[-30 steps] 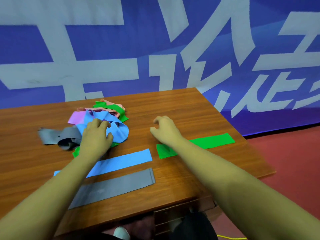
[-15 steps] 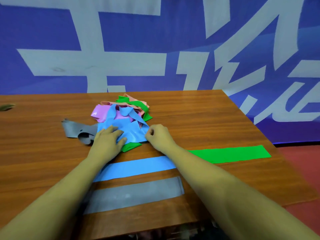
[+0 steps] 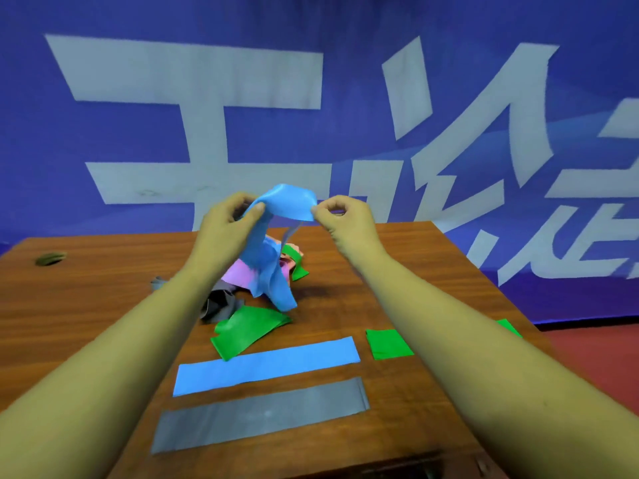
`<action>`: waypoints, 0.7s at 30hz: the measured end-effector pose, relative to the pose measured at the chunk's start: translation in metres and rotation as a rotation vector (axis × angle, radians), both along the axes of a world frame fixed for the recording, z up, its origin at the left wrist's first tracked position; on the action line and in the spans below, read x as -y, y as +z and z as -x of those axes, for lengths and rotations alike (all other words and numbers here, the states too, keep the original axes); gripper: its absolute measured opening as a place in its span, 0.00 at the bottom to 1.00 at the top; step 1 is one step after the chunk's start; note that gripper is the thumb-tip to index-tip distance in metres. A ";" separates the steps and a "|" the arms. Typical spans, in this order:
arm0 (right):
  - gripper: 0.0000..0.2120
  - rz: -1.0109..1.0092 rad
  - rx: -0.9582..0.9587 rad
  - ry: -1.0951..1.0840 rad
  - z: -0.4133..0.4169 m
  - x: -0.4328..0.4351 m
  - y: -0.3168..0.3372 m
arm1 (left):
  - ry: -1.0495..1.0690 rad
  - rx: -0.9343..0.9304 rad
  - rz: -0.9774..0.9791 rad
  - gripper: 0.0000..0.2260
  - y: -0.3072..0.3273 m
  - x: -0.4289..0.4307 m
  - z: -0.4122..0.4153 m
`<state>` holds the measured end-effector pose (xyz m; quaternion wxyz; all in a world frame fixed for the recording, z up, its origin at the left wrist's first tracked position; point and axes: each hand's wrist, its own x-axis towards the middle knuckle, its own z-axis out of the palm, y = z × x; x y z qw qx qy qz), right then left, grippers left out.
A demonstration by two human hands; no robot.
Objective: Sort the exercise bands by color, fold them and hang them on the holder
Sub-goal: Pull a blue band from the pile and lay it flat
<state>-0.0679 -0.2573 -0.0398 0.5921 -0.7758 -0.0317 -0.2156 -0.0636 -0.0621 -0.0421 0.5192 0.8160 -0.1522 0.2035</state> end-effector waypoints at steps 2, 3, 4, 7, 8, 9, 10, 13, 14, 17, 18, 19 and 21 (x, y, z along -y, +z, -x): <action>0.05 -0.053 -0.014 -0.005 0.007 0.005 0.012 | -0.033 0.008 0.023 0.07 0.015 0.006 0.003; 0.05 -0.086 -0.028 0.005 0.011 0.007 0.017 | -0.049 0.007 0.030 0.07 0.020 0.008 0.003; 0.05 -0.119 -0.048 0.018 0.014 0.010 0.021 | -0.054 0.008 0.019 0.07 0.023 0.011 0.004; 0.05 -0.195 -0.116 0.060 0.027 0.017 0.027 | -0.020 -0.011 -0.043 0.06 0.022 0.021 0.006; 0.04 -0.197 -0.133 0.064 0.030 0.019 0.028 | -0.020 -0.037 -0.056 0.06 0.018 0.024 0.006; 0.04 -0.190 -0.143 0.063 0.033 0.022 0.027 | -0.027 -0.054 -0.072 0.05 0.014 0.027 0.005; 0.05 -0.174 -0.145 0.060 0.035 0.025 0.026 | -0.025 -0.058 -0.093 0.06 0.010 0.030 0.003; 0.11 -0.132 -0.132 0.054 0.040 0.034 0.022 | 0.047 -0.082 -0.155 0.05 0.001 0.036 0.000; 0.12 -0.124 -0.123 0.053 0.041 0.037 0.022 | 0.047 -0.116 -0.142 0.05 0.000 0.039 0.000; 0.08 -0.145 -0.105 0.042 0.040 0.044 0.026 | -0.062 -0.219 0.017 0.05 0.002 0.048 -0.003; 0.08 -0.158 -0.106 0.034 0.039 0.047 0.027 | -0.097 -0.224 0.070 0.04 0.003 0.049 -0.005; 0.09 -0.158 -0.109 0.025 0.038 0.050 0.028 | -0.133 -0.213 0.091 0.03 0.006 0.049 -0.006; 0.11 -0.106 -0.119 0.010 0.035 0.055 0.027 | -0.244 -0.245 0.146 0.11 0.008 0.051 -0.005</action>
